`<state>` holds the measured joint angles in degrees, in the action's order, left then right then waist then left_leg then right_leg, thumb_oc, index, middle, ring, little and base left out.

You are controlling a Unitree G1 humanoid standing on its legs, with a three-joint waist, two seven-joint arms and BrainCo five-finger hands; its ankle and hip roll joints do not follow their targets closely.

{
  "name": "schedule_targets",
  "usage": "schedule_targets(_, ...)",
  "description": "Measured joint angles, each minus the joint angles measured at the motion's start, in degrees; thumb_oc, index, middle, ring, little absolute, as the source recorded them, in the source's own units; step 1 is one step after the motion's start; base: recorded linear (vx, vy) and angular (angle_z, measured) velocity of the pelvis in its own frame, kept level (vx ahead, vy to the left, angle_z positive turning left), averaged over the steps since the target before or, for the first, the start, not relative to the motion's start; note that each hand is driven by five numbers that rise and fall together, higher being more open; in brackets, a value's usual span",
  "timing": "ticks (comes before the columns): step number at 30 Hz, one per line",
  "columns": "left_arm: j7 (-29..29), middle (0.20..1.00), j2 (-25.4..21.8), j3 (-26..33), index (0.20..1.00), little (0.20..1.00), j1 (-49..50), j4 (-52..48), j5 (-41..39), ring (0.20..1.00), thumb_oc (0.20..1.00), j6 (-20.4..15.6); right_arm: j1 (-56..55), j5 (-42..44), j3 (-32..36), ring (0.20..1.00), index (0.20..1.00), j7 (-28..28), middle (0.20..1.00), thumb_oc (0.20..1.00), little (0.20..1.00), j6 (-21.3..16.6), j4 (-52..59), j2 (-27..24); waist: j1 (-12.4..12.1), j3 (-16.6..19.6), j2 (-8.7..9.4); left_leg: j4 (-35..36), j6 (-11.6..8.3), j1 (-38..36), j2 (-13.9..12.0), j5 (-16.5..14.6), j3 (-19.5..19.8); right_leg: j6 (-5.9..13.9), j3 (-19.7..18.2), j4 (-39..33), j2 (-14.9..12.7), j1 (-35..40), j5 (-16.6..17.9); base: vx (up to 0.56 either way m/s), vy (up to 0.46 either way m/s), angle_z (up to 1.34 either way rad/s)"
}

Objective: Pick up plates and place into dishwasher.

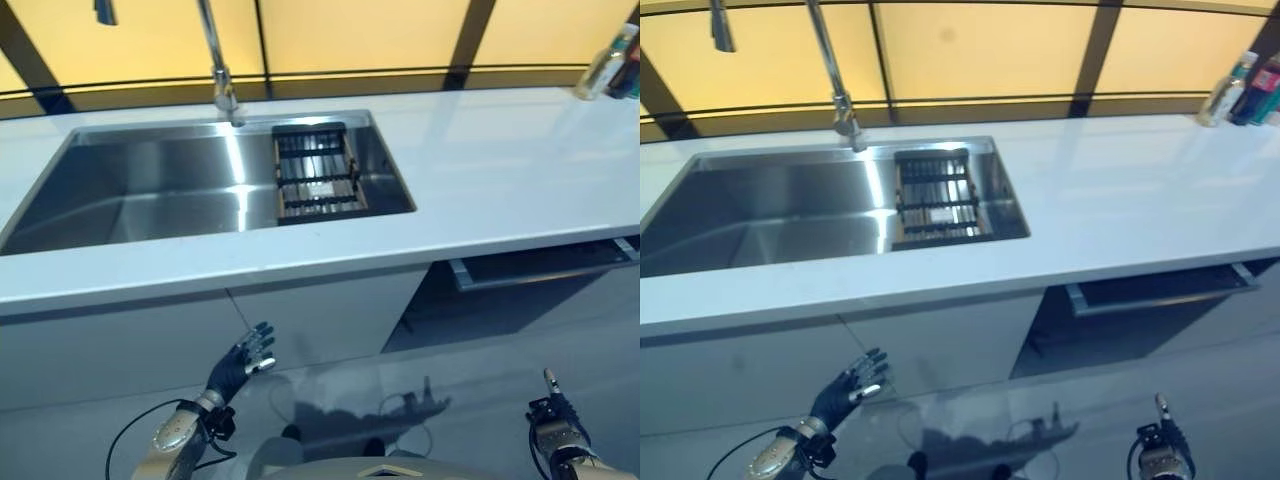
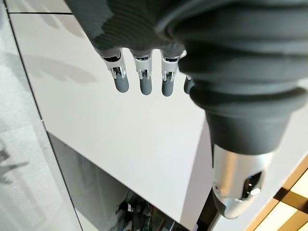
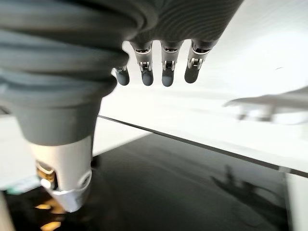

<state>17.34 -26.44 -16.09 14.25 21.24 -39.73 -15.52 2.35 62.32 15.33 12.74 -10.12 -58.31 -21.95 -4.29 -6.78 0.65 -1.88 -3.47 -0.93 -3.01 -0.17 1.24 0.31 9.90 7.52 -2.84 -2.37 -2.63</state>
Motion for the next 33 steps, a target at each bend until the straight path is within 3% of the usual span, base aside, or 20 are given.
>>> schedule_targets(6, -3.6, 1.000, 2.8, 2.1, 1.000, 1.000, 2.0, -0.6, 0.0, 1.000, 1.000, -0.5, -7.7, -5.5, -1.0, 1.000, 1.000, 9.8, 1.000, 1.000, 1.000, -8.6, 23.7, 3.7, 3.5, 1.2, -0.03, 1.7, 0.17, -1.0, -0.7, 0.1, -2.7, 0.02, -1.8, -2.1, 0.7, -0.1, 1.4, -0.08, 0.032, -0.22)
schedule_targets(9, -4.8, 1.000, 4.6, 1.9, 1.000, 1.000, 3.3, -2.5, 0.0, 1.000, 1.000, -1.5, -10.3, -11.8, -4.0, 1.000, 1.000, 12.9, 1.000, 1.000, 1.000, -10.1, 33.7, 3.9, 5.1, 1.3, -0.07, 2.5, 0.35, -1.5, -0.7, 0.3, -3.6, 0.11, -2.6, -2.6, 0.8, 0.0, 1.7, -0.07, 0.028, -0.16)
schedule_targets(12, -5.6, 1.000, 5.2, 1.9, 1.000, 1.000, 3.2, -2.5, 0.0, 1.000, 1.000, -2.5, -10.7, -16.2, -5.7, 1.000, 1.000, 12.2, 1.000, 1.000, 1.000, -10.6, 39.9, 3.7, 5.1, 1.3, -0.14, 3.1, 0.52, -1.4, -0.7, 0.4, -4.6, 0.21, -3.1, -2.8, 0.7, -0.9, 2.1, -0.05, 0.035, -0.18)
schedule_targets(17, -6.1, 1.000, 5.7, 2.1, 1.000, 1.000, 3.4, -2.5, -0.6, 1.000, 1.000, -4.3, -11.6, -24.3, -10.1, 1.000, 1.000, 4.3, 1.000, 1.000, 1.000, -11.0, 48.5, 2.6, 5.1, 1.5, -0.43, 3.5, 0.60, -1.5, -0.6, 0.4, -4.8, 0.36, -3.1, -3.1, 0.7, -0.9, 2.2, -0.01, 0.006, -0.01)
schedule_targets(23, -5.6, 1.000, 6.5, 3.0, 1.000, 1.000, 4.0, -2.5, -0.6, 1.000, 1.000, -5.8, -11.6, -24.8, -17.3, 1.000, 1.000, -11.0, 1.000, 1.000, 1.000, -11.0, 49.4, 0.6, 4.8, 2.7, -0.73, 3.6, 0.60, -1.4, -0.6, 0.5, -4.1, 0.38, -2.2, -3.9, 0.6, -0.1, 2.2, -0.01, 0.005, 0.07)
schedule_targets(33, -5.0, 1.000, 6.4, 2.9, 1.000, 1.000, 3.8, -3.9, -0.5, 1.000, 1.000, -6.0, -11.5, -24.9, -27.6, 1.000, 1.000, -22.4, 1.000, 1.000, 1.000, -8.4, 49.1, 0.5, 3.4, 3.4, -1.62, 3.4, 0.60, -1.3, -0.6, 0.5, -2.2, 0.45, -0.1, -4.9, 0.4, 1.3, 2.0, -0.01, 0.017, 0.11)
